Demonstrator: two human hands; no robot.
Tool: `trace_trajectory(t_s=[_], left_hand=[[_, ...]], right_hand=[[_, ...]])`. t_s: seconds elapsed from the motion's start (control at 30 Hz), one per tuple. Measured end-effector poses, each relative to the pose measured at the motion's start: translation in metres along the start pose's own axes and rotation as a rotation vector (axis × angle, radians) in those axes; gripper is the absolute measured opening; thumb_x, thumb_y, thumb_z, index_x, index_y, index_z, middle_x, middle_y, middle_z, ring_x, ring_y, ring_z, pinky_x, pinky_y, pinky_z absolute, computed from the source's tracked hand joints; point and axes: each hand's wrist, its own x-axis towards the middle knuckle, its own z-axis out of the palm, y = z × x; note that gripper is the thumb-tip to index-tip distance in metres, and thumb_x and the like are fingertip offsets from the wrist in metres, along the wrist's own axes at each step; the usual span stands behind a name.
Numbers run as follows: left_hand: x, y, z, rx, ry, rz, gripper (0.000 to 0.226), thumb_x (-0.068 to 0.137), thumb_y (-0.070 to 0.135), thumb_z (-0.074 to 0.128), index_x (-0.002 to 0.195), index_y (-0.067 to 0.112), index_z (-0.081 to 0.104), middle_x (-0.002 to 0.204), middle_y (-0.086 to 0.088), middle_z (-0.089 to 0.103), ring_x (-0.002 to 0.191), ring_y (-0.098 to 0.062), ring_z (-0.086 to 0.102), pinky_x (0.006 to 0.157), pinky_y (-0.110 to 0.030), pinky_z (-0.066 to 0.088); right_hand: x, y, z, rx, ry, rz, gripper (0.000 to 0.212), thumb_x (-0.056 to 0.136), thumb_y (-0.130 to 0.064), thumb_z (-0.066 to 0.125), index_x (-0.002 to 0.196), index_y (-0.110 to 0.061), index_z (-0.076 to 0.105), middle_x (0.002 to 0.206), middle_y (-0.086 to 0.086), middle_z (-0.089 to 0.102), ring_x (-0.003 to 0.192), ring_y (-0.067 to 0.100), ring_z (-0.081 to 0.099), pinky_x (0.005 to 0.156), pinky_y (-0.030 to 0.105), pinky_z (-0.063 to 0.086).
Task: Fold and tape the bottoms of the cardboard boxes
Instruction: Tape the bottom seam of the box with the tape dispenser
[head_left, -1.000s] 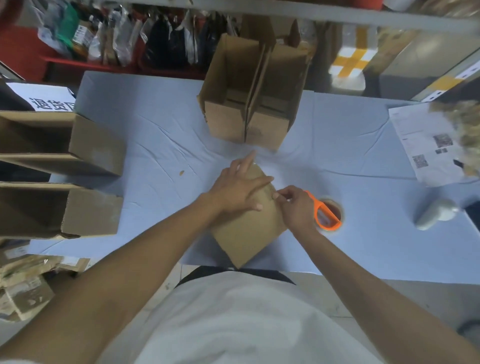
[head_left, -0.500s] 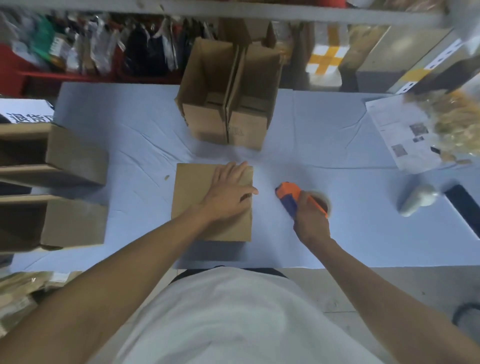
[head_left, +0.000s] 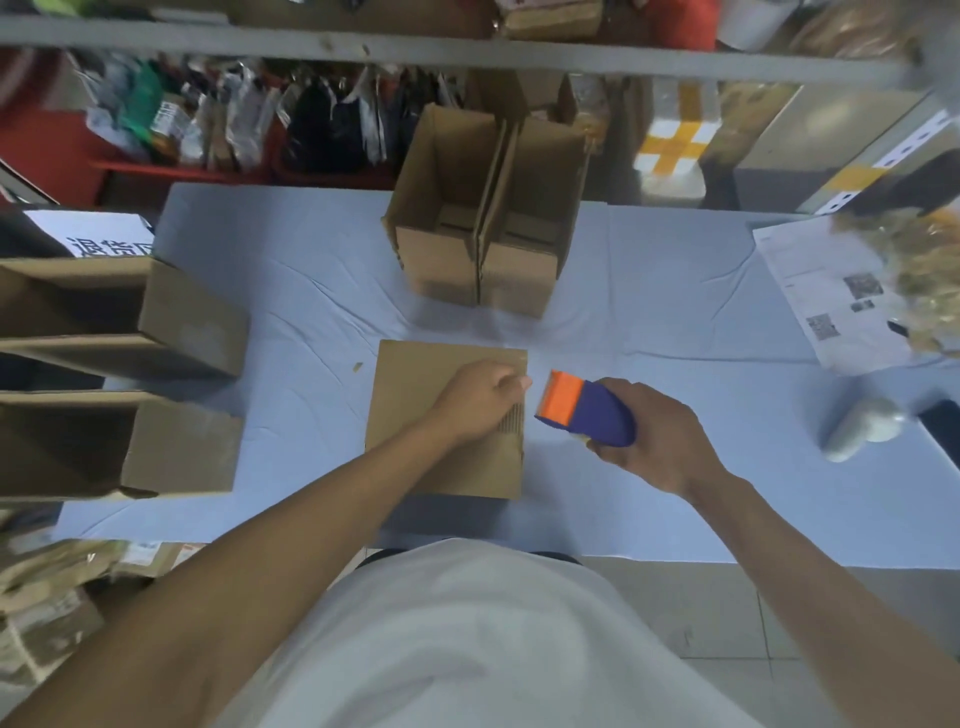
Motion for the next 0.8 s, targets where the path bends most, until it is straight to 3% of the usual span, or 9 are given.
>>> trace_trajectory(t_s=[0.07, 0.13, 0.3, 0.4, 0.53, 0.8], left_hand=[[-0.001, 0.007, -0.005, -0.229, -0.029, -0.063, 0.038, 0.098, 0.037, 0.047, 0.091, 0.005, 0.066, 0.096, -0.018, 0.070, 0.082, -0.016, 0.065, 0.087, -0.040, 0.054], [-0.002, 0.009, -0.006, -0.412, -0.077, -0.112, 0.026, 0.101, 0.018, 0.050, 0.101, -0.002, 0.067, 0.091, -0.011, 0.068, 0.078, -0.013, 0.064, 0.076, -0.025, 0.058], [-0.002, 0.010, -0.005, -0.683, -0.073, -0.277, 0.010, 0.097, 0.007, 0.057, 0.097, 0.008, 0.067, 0.080, -0.001, 0.066, 0.069, -0.009, 0.062, 0.063, -0.019, 0.051], [-0.001, 0.012, -0.007, -0.759, -0.061, -0.315, 0.010, 0.099, 0.011, 0.055, 0.098, 0.011, 0.065, 0.087, -0.001, 0.067, 0.077, -0.012, 0.064, 0.070, -0.021, 0.053], [-0.003, 0.019, -0.011, -0.794, -0.202, -0.296, 0.019, 0.101, 0.009, 0.050, 0.100, 0.013, 0.069, 0.096, -0.002, 0.072, 0.092, -0.015, 0.069, 0.086, -0.028, 0.056], [0.002, 0.018, -0.005, -0.888, -0.182, -0.395, 0.018, 0.095, 0.005, 0.059, 0.110, 0.008, 0.067, 0.096, -0.007, 0.072, 0.090, -0.018, 0.069, 0.087, -0.030, 0.056]], right_hand=[[0.002, -0.002, -0.004, 0.029, 0.004, -0.046, 0.055, 0.072, -0.041, 0.077, 0.122, -0.036, 0.052, 0.095, -0.010, 0.062, 0.083, 0.017, 0.061, 0.072, 0.027, 0.048], [0.005, -0.005, -0.007, 0.047, 0.000, -0.084, 0.057, 0.072, -0.041, 0.078, 0.123, -0.035, 0.052, 0.097, -0.010, 0.063, 0.083, 0.016, 0.060, 0.073, 0.028, 0.050], [0.013, -0.007, -0.009, 0.103, 0.008, -0.123, 0.060, 0.072, -0.040, 0.080, 0.125, -0.034, 0.052, 0.101, -0.009, 0.063, 0.086, 0.015, 0.061, 0.076, 0.027, 0.050], [0.016, -0.009, -0.008, 0.129, 0.015, -0.139, 0.062, 0.071, -0.038, 0.082, 0.125, -0.034, 0.053, 0.103, -0.010, 0.064, 0.087, 0.014, 0.061, 0.077, 0.025, 0.050], [0.018, -0.011, -0.007, 0.137, 0.022, -0.159, 0.061, 0.071, -0.038, 0.082, 0.124, -0.035, 0.053, 0.103, -0.012, 0.064, 0.086, 0.012, 0.060, 0.075, 0.020, 0.047], [0.019, -0.012, -0.005, 0.209, 0.027, -0.173, 0.064, 0.071, -0.038, 0.084, 0.126, -0.031, 0.053, 0.108, -0.013, 0.064, 0.090, 0.010, 0.060, 0.078, 0.021, 0.050]])
